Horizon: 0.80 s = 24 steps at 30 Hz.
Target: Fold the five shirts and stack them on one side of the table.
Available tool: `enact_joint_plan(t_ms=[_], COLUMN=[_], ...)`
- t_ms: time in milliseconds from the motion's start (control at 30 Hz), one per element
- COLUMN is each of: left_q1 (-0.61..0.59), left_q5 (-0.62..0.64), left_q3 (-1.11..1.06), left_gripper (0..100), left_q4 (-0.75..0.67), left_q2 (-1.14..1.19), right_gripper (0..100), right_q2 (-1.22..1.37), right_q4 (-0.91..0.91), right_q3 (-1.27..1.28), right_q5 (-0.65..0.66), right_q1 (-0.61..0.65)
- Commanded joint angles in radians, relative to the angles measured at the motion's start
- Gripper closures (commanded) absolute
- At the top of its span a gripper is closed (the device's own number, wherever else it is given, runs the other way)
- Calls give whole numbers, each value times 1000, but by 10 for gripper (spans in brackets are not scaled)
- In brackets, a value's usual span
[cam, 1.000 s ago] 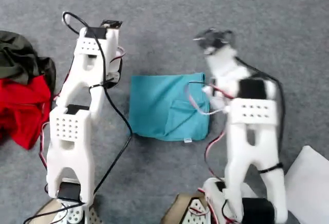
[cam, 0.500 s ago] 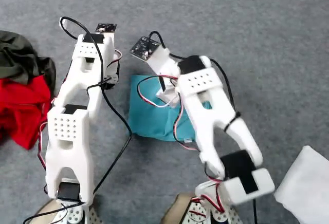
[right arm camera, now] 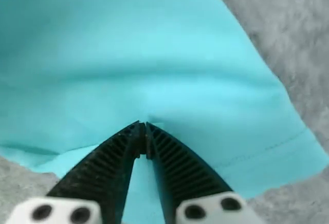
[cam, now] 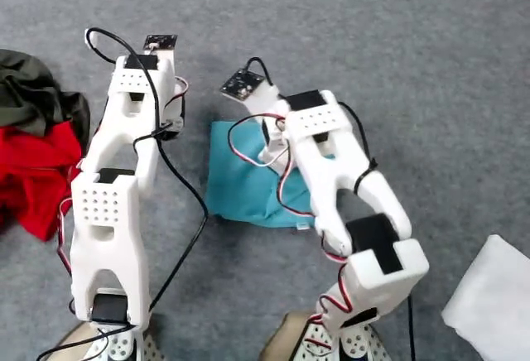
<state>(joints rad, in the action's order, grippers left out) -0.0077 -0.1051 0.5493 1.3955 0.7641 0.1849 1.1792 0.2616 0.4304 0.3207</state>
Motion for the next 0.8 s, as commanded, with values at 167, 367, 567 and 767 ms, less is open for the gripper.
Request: enact_joint_plan(t_ms=[167,367,567,767], left_q1=[-9,-11,-11,-11], left_q5=[2,2,2,2], left_q3=[-57,-58,-58,-57], left_gripper=[981,981,981,981], left_q4=[-71,-71,-71,-69], left_q2=[-24,-24,-24,-25], right_gripper=[995,995,995,995], right_q2=[-16,-120,-226,-306], right_q4=[132,187,176,138], right_q3=[-48,35,226,326], right_q5=[11,46,103,183], right_q1=[-45,-94,-199,-369])
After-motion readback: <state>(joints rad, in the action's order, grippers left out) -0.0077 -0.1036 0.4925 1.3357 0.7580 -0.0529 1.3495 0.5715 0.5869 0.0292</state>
